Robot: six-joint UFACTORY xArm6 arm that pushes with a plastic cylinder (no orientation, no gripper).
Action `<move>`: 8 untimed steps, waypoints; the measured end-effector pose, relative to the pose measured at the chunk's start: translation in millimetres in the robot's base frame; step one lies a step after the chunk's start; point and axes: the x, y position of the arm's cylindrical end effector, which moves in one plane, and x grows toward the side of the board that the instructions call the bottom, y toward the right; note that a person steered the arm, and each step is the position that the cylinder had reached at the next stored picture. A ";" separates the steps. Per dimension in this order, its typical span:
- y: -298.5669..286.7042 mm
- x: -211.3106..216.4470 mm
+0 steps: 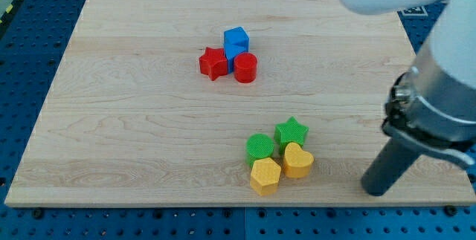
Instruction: Push the green circle to the bottom right side of the red circle
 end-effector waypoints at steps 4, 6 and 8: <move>-129.7 0.4; -140.8 -22.6; -115.7 -53.1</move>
